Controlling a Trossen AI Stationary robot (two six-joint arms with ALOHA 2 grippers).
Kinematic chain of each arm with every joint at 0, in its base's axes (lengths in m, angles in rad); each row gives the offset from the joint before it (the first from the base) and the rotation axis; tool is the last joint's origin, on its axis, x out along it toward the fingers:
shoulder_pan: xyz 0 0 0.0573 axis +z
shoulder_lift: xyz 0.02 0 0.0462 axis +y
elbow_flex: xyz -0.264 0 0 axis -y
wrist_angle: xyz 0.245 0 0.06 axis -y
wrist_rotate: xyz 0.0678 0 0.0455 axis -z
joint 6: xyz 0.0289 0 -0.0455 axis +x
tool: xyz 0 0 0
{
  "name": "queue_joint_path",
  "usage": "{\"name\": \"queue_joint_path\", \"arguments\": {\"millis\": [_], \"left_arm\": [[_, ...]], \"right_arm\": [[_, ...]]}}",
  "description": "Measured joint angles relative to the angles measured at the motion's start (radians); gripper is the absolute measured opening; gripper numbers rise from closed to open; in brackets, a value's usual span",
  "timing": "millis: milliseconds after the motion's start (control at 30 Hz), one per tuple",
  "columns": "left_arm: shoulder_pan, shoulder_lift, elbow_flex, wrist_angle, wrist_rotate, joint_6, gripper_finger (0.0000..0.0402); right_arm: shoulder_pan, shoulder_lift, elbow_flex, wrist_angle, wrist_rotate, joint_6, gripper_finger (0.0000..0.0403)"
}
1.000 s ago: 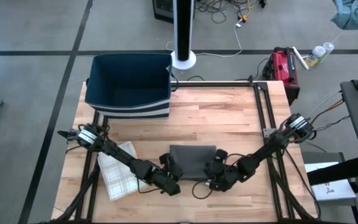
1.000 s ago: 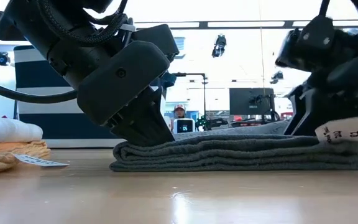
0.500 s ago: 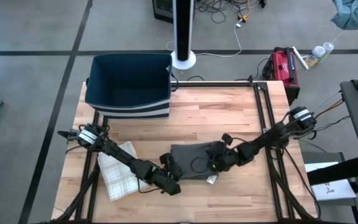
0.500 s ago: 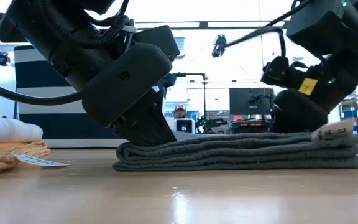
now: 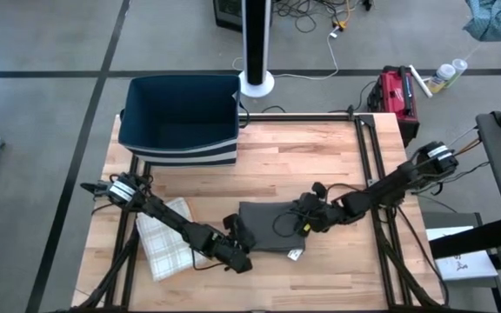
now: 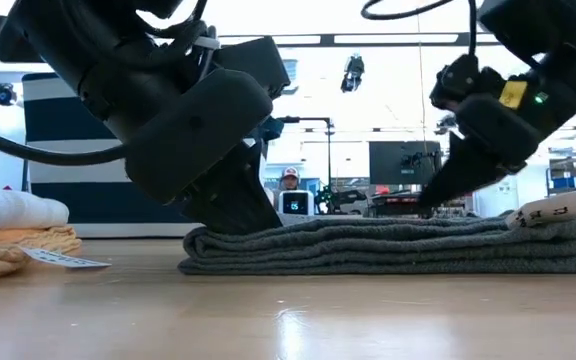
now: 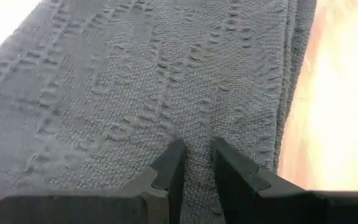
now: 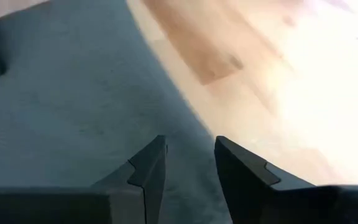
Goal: Fold towel
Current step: Fold the gray kitchen towel
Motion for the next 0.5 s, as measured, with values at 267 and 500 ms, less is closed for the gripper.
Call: {"name": "queue_joint_path", "arguments": {"millis": [267,500], "left_arm": [[0.015,-0.053,0.059,-0.004,-0.018,0.143,0.0076],[0.129,-0.054,0.012,0.001,-0.024,0.158,0.0076]], "right_arm": [[0.0,0.074,-0.073,0.05,0.048,0.106,0.0133],[0.004,0.212,-0.073,0.165,0.107,0.158,0.0133]]}}
